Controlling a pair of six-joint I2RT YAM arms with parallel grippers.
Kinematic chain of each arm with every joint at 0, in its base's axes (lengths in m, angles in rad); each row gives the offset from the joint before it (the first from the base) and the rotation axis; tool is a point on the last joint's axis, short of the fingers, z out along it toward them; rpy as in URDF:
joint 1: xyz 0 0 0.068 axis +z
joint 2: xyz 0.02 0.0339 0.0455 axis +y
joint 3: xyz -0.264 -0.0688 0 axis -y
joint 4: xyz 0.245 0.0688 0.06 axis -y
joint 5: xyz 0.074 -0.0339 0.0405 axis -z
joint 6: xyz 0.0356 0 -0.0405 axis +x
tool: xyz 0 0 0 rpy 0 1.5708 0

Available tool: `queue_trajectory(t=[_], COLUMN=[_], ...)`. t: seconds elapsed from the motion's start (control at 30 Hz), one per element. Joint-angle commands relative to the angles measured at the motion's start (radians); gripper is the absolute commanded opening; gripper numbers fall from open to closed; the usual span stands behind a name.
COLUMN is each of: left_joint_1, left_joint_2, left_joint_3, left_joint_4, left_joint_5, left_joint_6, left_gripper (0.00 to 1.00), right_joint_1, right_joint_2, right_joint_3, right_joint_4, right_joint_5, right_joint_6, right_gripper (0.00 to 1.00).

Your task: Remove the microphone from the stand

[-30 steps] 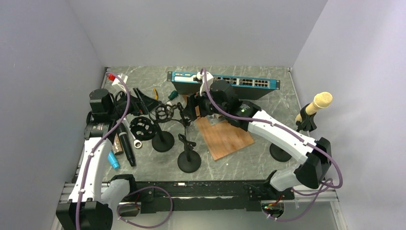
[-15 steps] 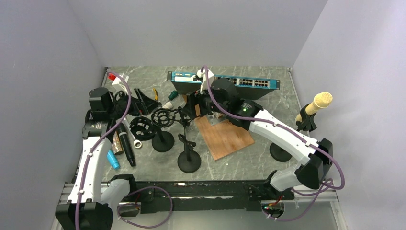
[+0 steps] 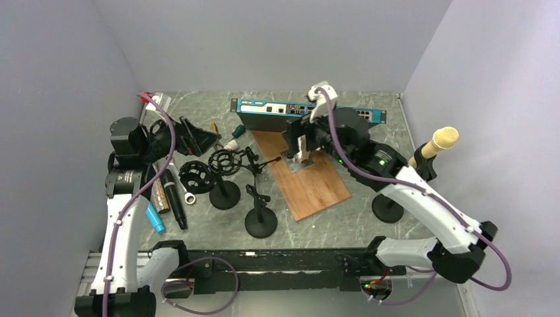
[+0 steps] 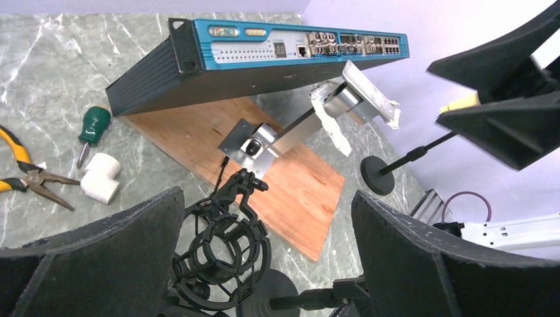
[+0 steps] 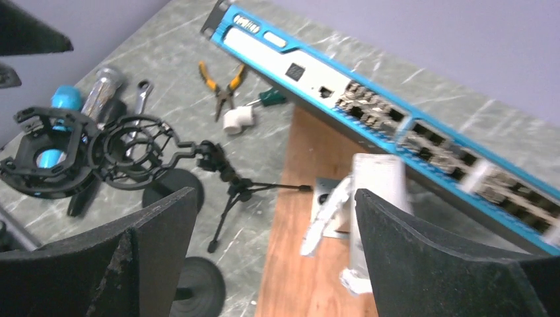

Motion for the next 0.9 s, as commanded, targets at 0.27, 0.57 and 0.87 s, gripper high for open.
queue_trajectory(t=[0.27,0.57,0.87], left_joint_1=[-0.017,-0.084,-0.460], left_joint_2=[0.004,0.006,-0.035], left_joint_3=[0.011,-0.022,0.024], left_joint_4=[0.108,0.266,0.498], left_joint_5=[0.127,0.208,0.011], left_joint_6=[0.036,-0.073,0.031], left_gripper=[0.99,0.99,0.99], right_joint_1=[-0.004,-0.004,-0.003], right_joint_2=[-0.270,-0.339,-0.388], right_joint_3=[0.143,0.216,0.175], right_joint_4=[-0.104,-0.170,-0.105], right_joint_5=[0.420,0.663,0.624], right_joint_6=[-0.014,-0.012,-0.033], right_gripper=[0.99,1.00,1.00])
